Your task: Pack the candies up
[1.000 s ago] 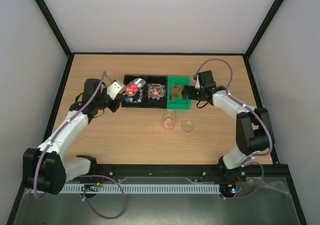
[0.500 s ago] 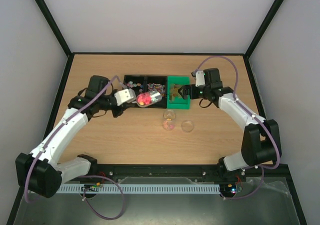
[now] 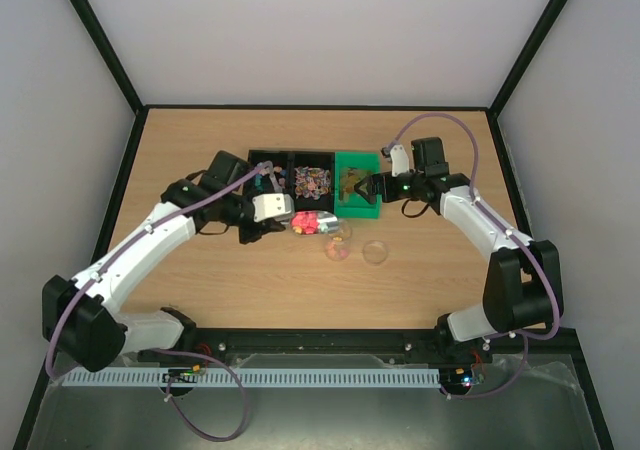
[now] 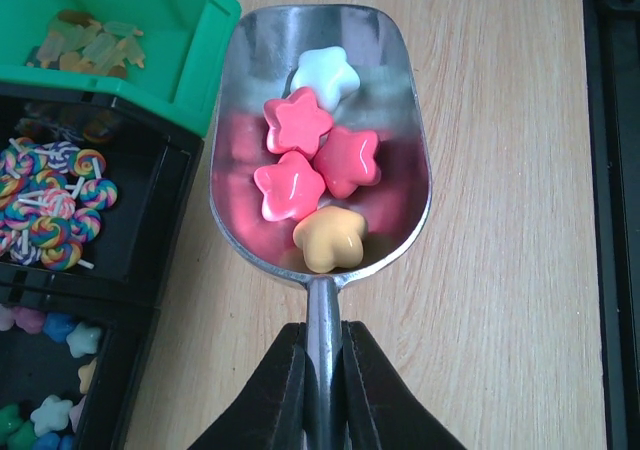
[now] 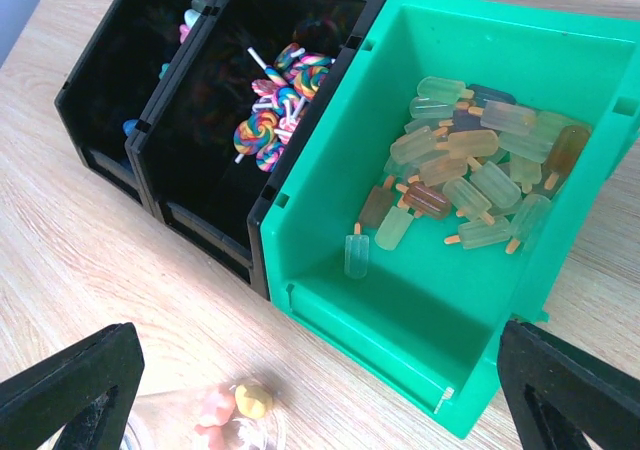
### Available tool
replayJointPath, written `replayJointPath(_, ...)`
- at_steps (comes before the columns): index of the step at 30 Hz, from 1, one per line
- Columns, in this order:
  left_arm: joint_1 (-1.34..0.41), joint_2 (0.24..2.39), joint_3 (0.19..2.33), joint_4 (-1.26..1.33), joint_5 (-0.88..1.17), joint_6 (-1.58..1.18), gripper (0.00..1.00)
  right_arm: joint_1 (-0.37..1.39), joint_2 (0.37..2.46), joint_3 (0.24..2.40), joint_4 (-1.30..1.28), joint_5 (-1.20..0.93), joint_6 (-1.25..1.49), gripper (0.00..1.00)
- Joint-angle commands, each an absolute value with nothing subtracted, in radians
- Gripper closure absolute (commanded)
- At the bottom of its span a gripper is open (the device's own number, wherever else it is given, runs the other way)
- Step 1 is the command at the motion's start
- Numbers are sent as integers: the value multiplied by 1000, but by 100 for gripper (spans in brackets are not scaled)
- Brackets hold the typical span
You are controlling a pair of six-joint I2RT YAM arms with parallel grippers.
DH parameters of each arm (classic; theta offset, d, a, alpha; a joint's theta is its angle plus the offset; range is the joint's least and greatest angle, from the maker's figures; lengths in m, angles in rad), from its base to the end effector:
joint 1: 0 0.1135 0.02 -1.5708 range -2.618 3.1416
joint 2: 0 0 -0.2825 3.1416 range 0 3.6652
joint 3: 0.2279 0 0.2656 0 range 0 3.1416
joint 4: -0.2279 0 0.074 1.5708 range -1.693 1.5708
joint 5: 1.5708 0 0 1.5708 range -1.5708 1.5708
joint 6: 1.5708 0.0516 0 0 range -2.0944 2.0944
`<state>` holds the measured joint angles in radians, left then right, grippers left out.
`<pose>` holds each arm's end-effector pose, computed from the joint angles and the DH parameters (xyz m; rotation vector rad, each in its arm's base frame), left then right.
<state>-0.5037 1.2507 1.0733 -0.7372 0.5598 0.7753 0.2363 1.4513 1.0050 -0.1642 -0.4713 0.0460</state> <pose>0.2217 -0.1534 0.3018 1.5974 1.7599 -0.5647 0.3289 0.1033 0.2677 -0.4754 2.1305 0.6736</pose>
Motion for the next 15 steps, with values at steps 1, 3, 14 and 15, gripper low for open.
replayJointPath(1,-530,1283,1135,-812,529,798,98,230,1461,1004,-219,-507,29,1)
replayJointPath(3,-536,1304,1159,-830,514,797,98,229,1462,1005,-219,-508,30,1)
replayJointPath(14,-578,1366,1235,-896,435,803,98,217,1461,1006,-224,-522,34,1)
replayJointPath(15,-580,1372,1247,-904,430,803,98,217,1460,1006,-224,-522,35,1)
